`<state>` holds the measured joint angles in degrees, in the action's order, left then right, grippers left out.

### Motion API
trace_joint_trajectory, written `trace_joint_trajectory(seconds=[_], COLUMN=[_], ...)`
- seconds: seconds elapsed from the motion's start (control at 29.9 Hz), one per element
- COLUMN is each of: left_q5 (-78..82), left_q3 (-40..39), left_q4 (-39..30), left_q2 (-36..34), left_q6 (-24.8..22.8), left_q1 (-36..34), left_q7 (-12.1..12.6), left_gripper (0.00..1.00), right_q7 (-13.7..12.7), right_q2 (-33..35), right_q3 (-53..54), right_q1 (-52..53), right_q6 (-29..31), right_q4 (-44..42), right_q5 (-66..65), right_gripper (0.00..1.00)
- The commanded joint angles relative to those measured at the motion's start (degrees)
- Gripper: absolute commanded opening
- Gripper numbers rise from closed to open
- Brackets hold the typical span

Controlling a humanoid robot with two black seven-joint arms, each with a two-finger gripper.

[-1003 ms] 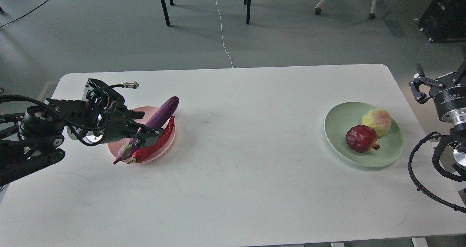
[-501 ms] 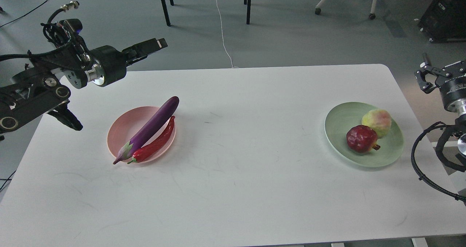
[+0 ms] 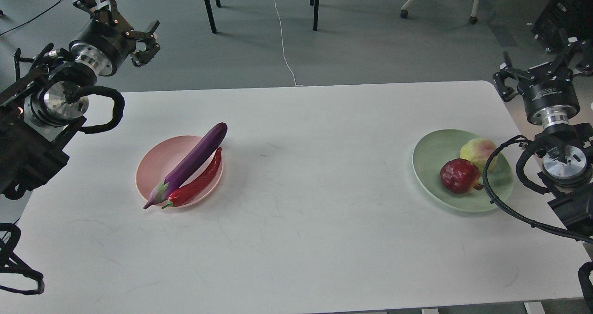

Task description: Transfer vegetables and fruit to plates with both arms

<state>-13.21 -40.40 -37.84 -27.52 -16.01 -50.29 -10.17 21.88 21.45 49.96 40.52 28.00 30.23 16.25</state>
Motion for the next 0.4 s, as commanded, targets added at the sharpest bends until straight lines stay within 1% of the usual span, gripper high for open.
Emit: trace_joint_trajectory(seconds=[0.0,0.1,0.37], left_q5=[-1.5,-1.6,-2.0], left_q3=[-5.9,-6.4,-6.6], left_q4=[3.0,3.1,3.2], left_q2=[1.8,1.9,3.1], left_q6=[-5.1,-6.9,-6.9], left_q1=[4.1,5.6,5.8], left_q7=[0.3,0.1,-0.2], left_gripper=[0.98,0.98,0.98], right_q7=[0.1,-0.1,-0.1], right_q2=[-3.2,-3.8,-3.2], right_q3=[1.9,2.0,1.5], right_q1=[-0.2,0.2,2.7], right_q6=[0.0,0.0,0.0], right_q4=[-1.1,-2.0,-3.1], right_q5=[0.0,-0.1,-0.2], right_gripper=[0.99,0.99,0.99])
